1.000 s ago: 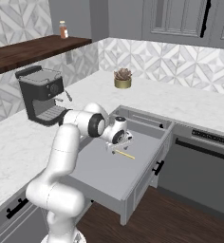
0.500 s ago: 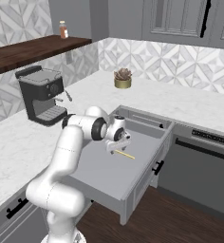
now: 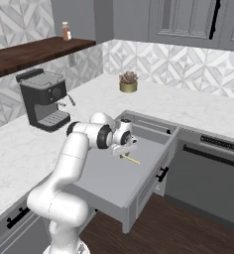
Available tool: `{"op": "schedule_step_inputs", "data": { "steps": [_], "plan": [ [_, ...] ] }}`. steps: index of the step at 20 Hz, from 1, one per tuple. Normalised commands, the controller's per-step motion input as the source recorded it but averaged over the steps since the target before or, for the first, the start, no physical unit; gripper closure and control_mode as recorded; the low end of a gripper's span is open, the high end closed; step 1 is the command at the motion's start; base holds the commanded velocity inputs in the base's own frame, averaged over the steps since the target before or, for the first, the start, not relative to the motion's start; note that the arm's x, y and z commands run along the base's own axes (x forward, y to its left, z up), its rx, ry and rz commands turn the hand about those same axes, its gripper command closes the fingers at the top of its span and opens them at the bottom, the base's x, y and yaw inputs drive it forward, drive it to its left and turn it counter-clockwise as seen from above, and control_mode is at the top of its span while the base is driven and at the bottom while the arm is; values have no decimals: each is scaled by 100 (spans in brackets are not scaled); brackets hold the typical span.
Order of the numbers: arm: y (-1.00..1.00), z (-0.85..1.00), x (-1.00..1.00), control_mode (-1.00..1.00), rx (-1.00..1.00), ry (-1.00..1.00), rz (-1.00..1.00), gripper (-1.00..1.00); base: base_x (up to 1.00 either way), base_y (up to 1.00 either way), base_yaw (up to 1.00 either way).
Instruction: Take a straw from the drawer in front and place it inside the glass cup on the dining counter.
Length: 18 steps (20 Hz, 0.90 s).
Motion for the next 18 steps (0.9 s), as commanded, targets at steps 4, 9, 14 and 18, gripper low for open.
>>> {"op": "schedule_step_inputs", "data": {
  "steps": [4,9,14,18],
  "plan": [
    [-1,-9,-33,-100,0,-3,1,100,0,0,0],
    [-1,9,-37,-100,0,-8,0,100,0,0,0],
    [0,82,-47,-100,0,-15,0,100,0,0,0],
    [0,100,-51,-100,0,-14,-3,100,0,0,0]
  ]
}}
